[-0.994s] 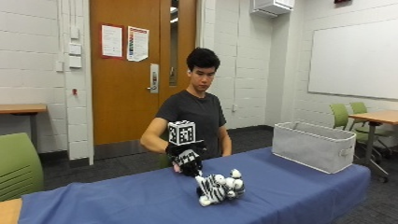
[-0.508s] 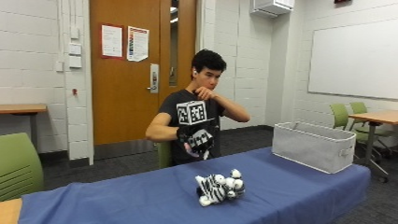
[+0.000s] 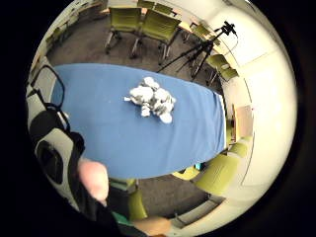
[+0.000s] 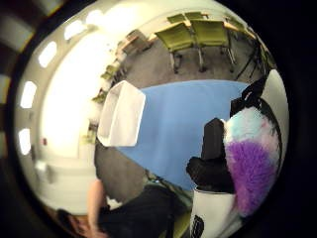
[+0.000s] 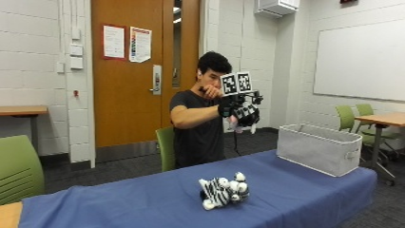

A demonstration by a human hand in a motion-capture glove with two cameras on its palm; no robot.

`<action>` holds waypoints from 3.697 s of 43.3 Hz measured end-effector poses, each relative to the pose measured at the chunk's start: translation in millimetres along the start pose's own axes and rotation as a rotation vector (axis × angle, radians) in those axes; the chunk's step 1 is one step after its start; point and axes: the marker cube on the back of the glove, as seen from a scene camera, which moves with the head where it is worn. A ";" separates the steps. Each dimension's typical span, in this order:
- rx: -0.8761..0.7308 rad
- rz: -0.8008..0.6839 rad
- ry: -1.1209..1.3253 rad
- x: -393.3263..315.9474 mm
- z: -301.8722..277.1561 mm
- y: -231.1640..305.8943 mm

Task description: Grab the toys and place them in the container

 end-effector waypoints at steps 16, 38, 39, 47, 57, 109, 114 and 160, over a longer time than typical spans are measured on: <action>0.026 -0.218 0.010 -183.8 -35.4 -70.0; 0.001 -0.424 -0.062 -436.3 -37.9 -121.8; -0.004 -0.417 -0.065 -432.7 -33.9 -127.1; -0.070 -0.561 -0.144 -408.0 -3.0 -143.5; -0.119 -0.394 -0.040 -449.3 4.3 -122.5; -0.183 0.093 0.172 145.4 102.8 -85.0; -0.240 0.121 0.154 167.5 140.7 -81.3; -0.242 0.121 0.269 195.0 202.3 -26.9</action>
